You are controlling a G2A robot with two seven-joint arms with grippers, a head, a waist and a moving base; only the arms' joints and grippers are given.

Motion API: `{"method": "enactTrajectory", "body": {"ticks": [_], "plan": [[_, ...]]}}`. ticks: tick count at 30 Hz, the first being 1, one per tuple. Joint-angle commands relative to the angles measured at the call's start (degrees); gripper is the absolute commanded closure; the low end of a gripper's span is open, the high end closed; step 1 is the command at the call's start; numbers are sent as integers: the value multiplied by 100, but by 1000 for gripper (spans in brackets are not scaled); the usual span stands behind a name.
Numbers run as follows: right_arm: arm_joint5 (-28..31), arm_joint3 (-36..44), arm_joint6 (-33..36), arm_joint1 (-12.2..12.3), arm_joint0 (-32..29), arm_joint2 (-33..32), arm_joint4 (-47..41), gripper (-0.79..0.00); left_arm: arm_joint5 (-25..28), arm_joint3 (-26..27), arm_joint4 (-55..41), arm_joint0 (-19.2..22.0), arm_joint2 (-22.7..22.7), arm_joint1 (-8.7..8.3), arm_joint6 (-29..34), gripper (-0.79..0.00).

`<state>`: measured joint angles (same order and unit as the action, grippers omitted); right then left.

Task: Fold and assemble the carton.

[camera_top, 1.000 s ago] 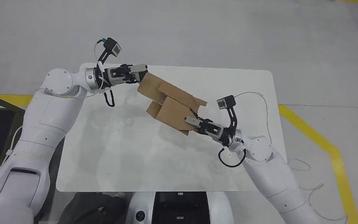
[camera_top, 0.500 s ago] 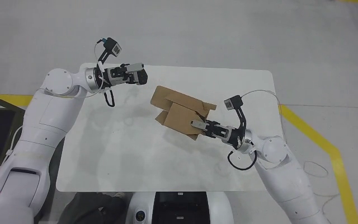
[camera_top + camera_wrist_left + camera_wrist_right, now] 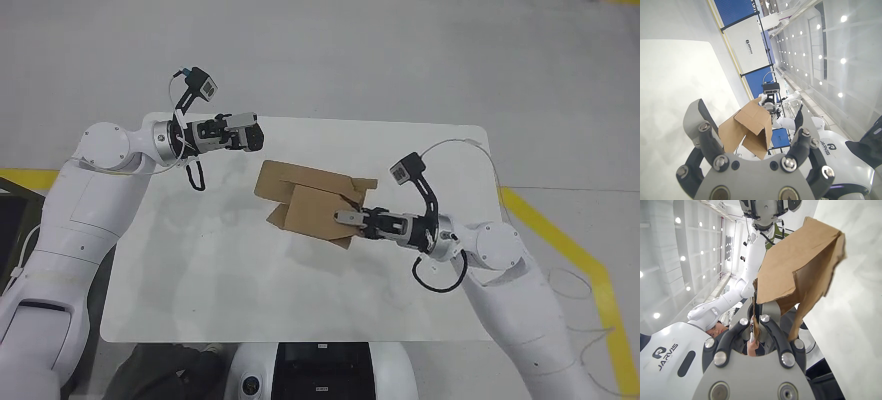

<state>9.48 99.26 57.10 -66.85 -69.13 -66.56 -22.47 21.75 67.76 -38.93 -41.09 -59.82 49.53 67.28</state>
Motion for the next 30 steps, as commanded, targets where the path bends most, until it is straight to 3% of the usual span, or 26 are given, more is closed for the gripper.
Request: {"method": "enactTrajectory", "body": {"ticks": [1, 18, 30], "plan": [[1, 4, -2, 1, -6, 0, 10, 0, 0, 0, 0, 0, 0, 0, 0, -785], [-186, -122, -101, 6, -57, -2, -160, 0, -112, 105, -7, -103, -50, -5, -111, -785], [-309, -552, 87, -65, 291, 316, -658, 0, -558, 139, -413, -386, 60, 56, 864, -785]]}}
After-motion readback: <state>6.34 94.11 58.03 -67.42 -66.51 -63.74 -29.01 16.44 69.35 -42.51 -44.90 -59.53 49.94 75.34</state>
